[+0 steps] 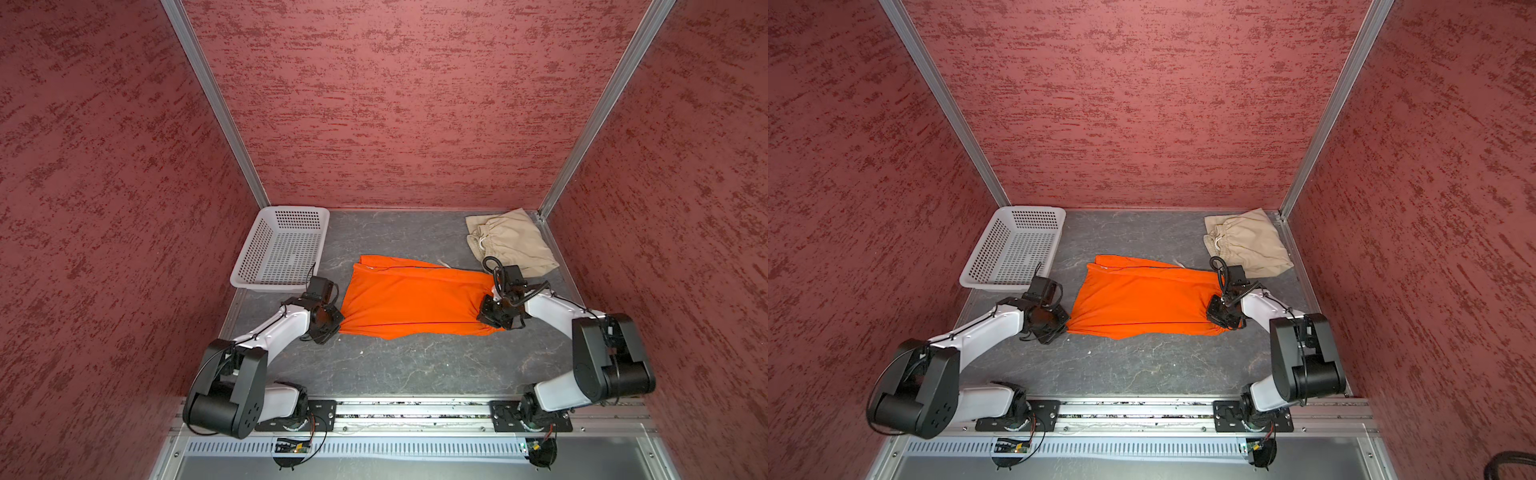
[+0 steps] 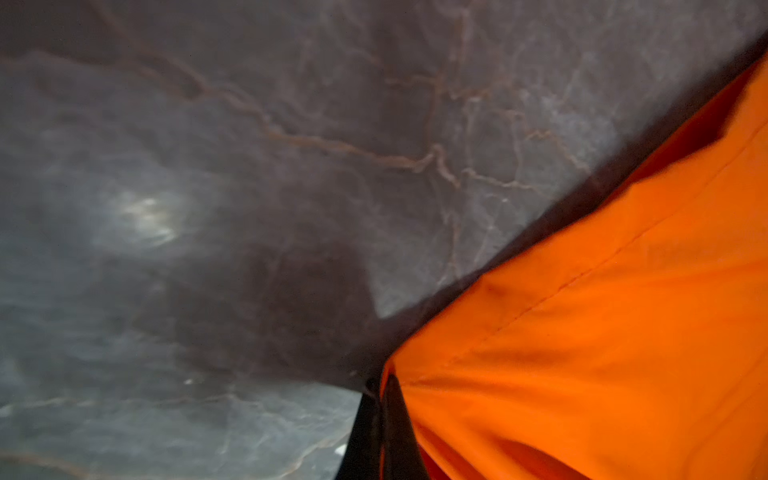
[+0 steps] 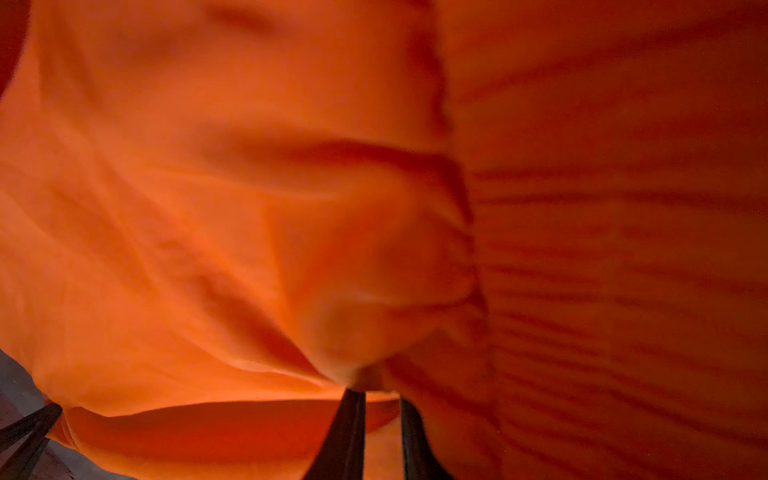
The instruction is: Fold and stack the shorts
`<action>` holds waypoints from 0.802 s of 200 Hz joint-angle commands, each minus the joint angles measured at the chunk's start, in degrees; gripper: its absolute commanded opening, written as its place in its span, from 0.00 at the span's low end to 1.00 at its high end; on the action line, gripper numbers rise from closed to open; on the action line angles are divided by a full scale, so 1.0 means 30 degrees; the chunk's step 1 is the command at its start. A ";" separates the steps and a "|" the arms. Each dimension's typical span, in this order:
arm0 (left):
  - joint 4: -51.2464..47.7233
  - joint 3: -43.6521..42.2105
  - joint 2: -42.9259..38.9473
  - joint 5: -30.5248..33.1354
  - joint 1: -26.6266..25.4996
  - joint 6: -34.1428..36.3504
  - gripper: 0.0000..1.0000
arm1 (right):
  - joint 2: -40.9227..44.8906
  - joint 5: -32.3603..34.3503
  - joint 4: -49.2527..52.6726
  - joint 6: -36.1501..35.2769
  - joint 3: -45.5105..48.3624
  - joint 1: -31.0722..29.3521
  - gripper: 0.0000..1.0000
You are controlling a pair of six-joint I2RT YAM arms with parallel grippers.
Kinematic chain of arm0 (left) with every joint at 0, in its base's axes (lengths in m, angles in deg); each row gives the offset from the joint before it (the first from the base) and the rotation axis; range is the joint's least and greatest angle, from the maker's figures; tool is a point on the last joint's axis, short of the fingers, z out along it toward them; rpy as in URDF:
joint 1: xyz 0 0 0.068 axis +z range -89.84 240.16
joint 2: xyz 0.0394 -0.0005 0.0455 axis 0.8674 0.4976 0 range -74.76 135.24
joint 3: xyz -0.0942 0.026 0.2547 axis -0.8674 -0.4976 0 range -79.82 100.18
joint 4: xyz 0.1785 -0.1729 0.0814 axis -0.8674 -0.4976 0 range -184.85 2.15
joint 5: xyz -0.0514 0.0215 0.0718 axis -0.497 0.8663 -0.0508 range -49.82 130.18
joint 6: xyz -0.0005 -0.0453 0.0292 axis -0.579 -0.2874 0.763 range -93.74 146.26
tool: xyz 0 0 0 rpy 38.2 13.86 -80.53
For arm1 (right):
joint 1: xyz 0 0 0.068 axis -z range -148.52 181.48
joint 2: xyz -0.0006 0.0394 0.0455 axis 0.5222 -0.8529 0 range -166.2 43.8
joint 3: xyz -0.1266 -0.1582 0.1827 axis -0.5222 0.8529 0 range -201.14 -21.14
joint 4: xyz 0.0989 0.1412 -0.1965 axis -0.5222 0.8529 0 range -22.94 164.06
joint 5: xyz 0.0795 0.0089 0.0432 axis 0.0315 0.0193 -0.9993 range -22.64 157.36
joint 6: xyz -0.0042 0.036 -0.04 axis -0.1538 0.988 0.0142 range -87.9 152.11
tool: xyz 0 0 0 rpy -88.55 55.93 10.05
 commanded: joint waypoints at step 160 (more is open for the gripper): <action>-0.0498 0.4249 -0.1550 -0.0331 -0.1669 0.2307 0.33 | 0.2731 0.0834 0.2389 0.1802 -0.3731 -0.4095 0.23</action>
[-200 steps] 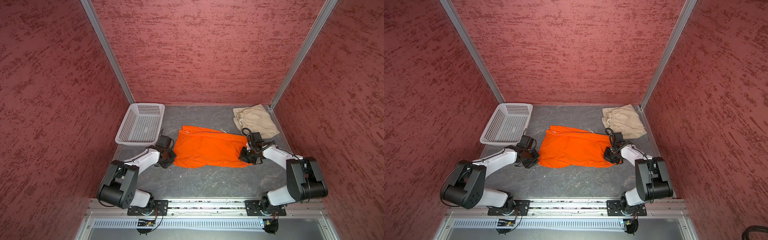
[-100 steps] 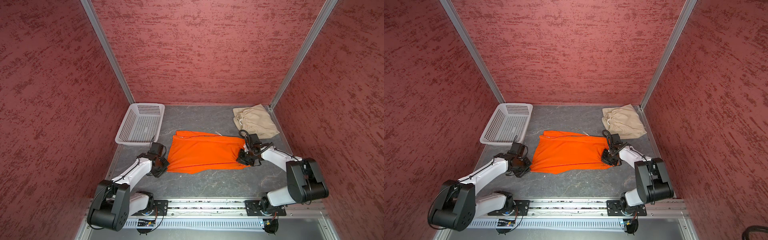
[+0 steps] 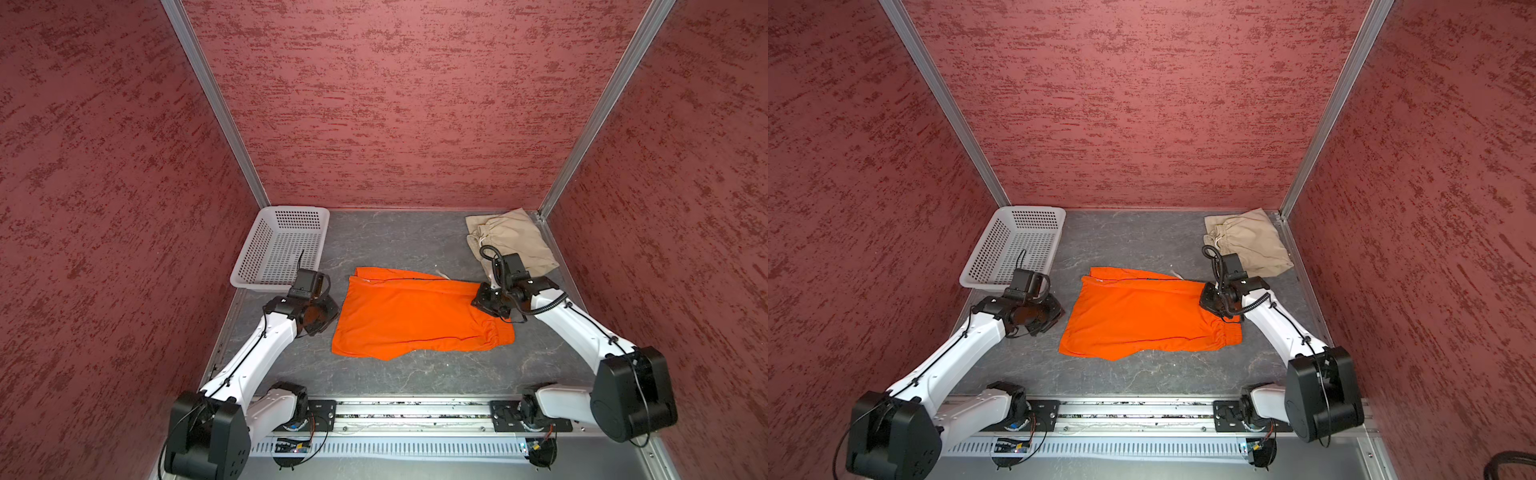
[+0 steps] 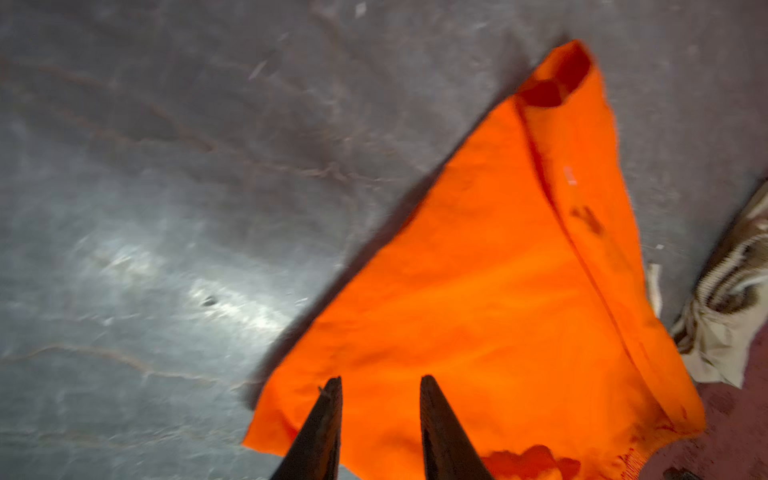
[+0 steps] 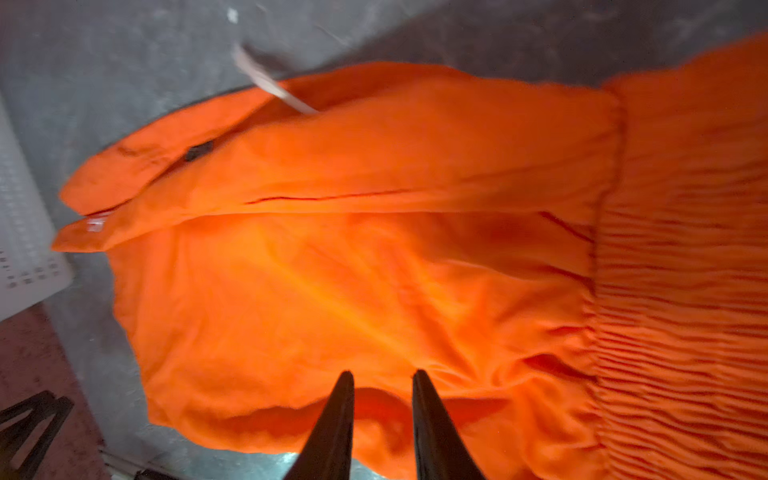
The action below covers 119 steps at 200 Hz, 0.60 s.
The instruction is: Fold and stack the shorts
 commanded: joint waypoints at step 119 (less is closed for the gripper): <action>0.5816 0.7909 1.3547 0.1010 -0.3870 0.2475 0.25 | -0.5879 -0.1419 -0.5827 0.1047 0.2003 -0.2105 0.18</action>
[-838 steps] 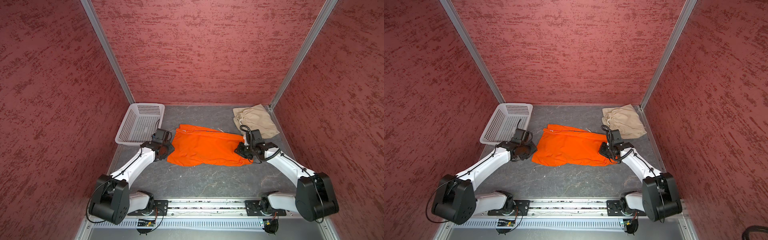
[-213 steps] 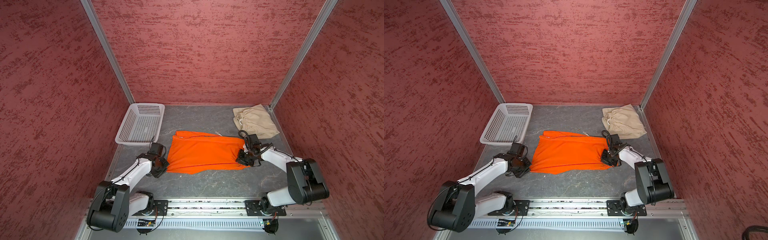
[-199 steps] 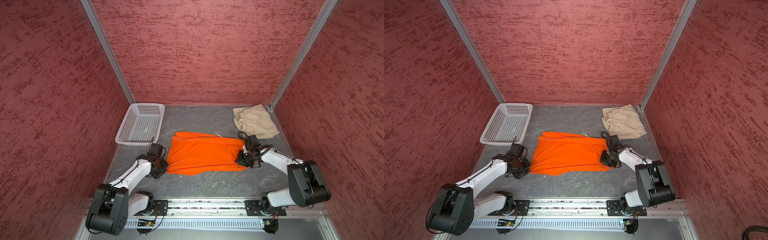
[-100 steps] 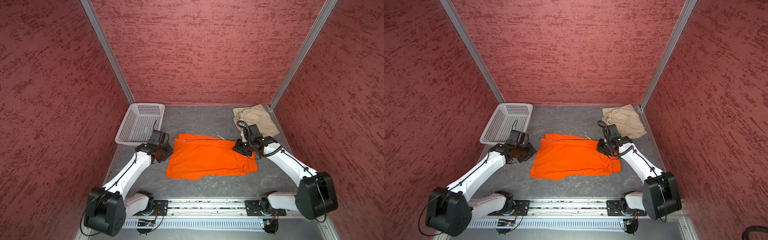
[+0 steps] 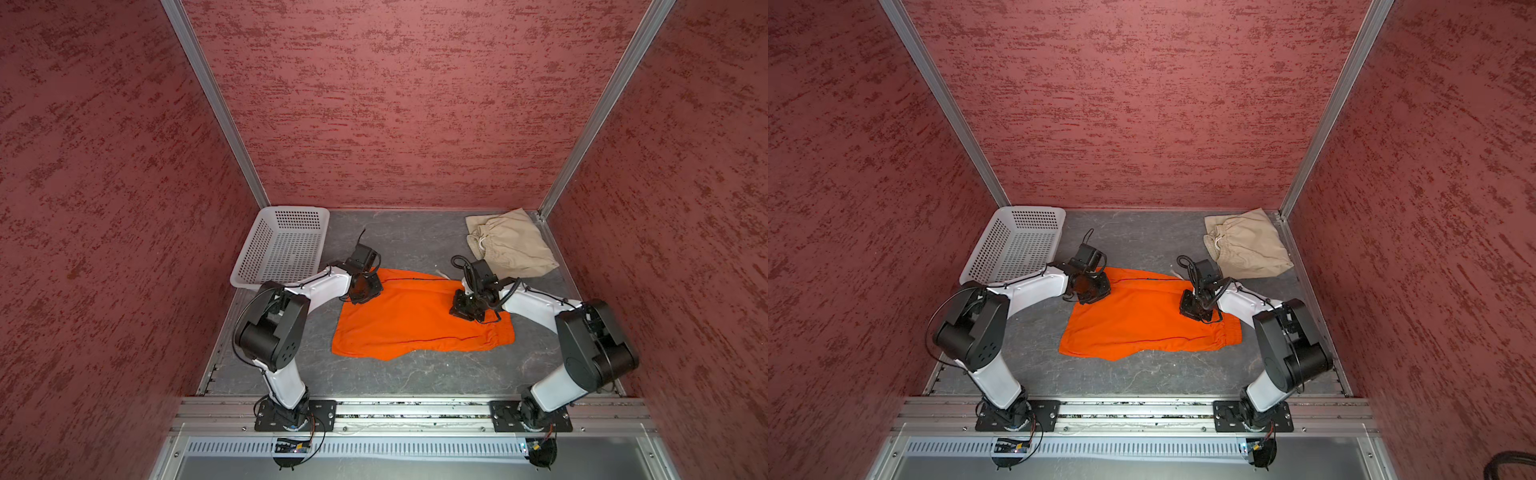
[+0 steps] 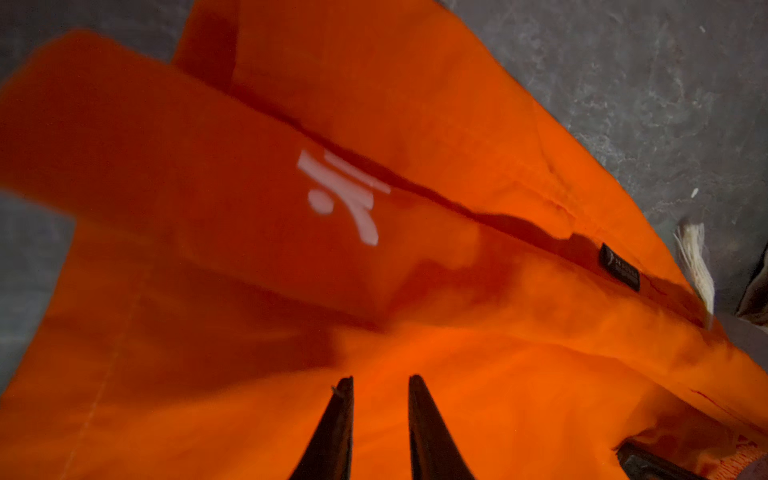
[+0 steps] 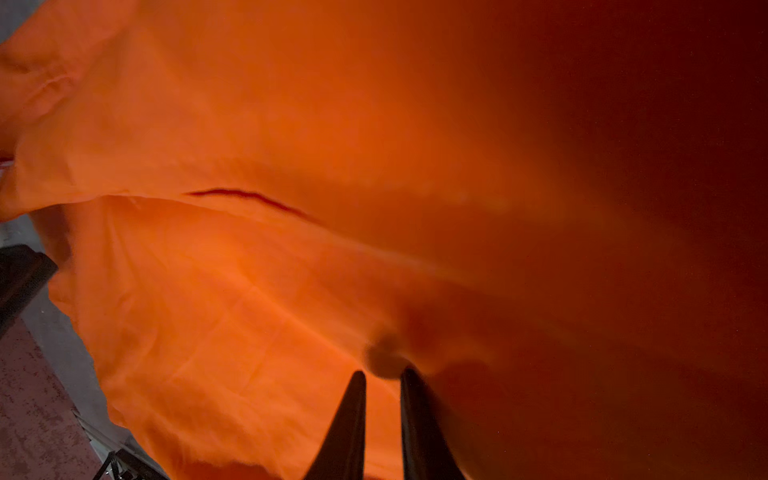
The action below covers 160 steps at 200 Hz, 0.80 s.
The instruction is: Fold and stack the shorts
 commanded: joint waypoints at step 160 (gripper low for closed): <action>0.2045 0.4919 0.2290 -0.1673 0.2275 0.1147 0.29 | 0.0366 0.0988 0.0239 -0.0443 -0.2795 0.0007 0.29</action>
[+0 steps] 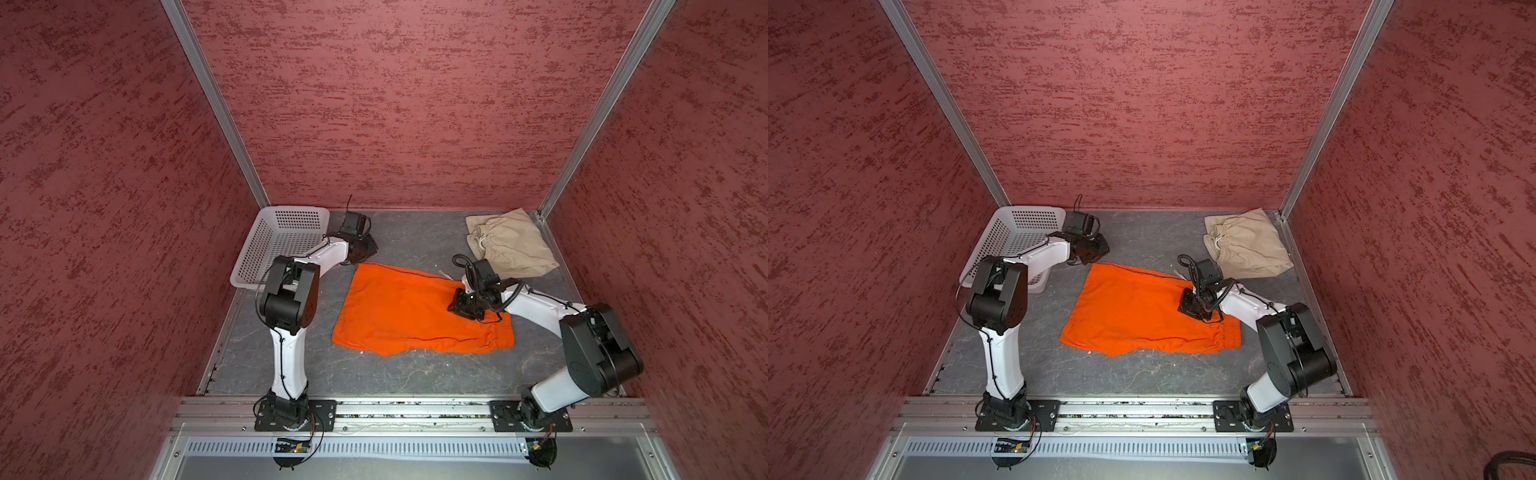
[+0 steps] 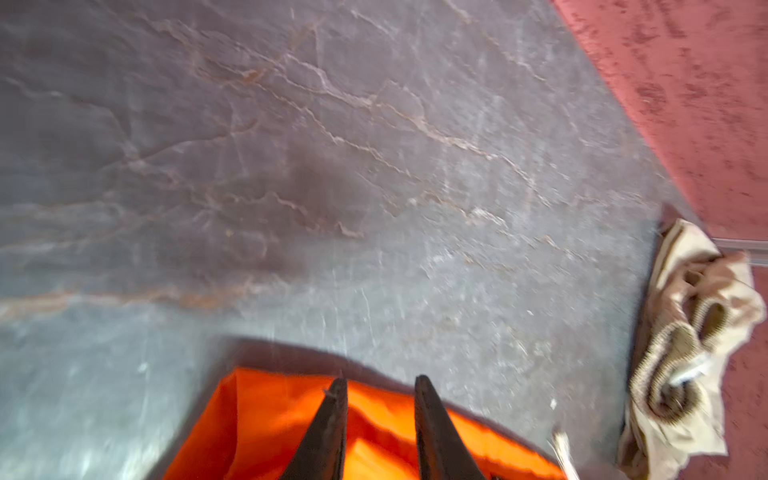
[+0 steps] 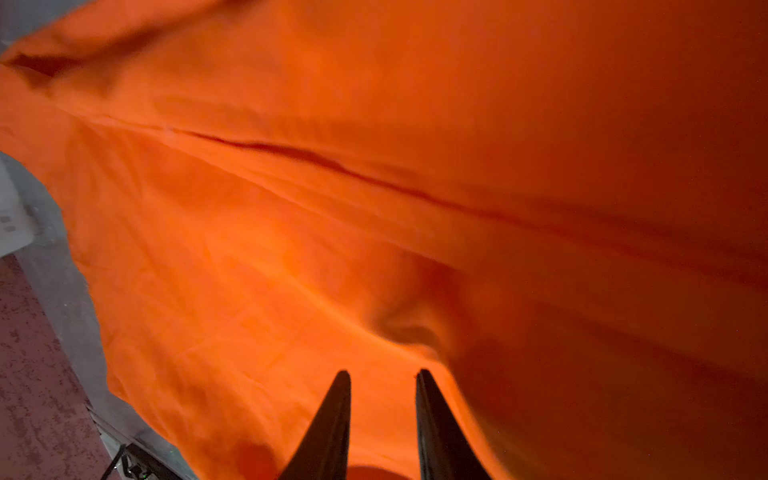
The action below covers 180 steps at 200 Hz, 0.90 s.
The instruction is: Fold and stack the shorts
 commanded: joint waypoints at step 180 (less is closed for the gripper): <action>-0.0147 -1.0844 -0.6790 0.0737 -0.2619 -0.1171 0.27 | -0.6931 0.0044 0.2293 -0.4713 -1.1495 0.4150 0.32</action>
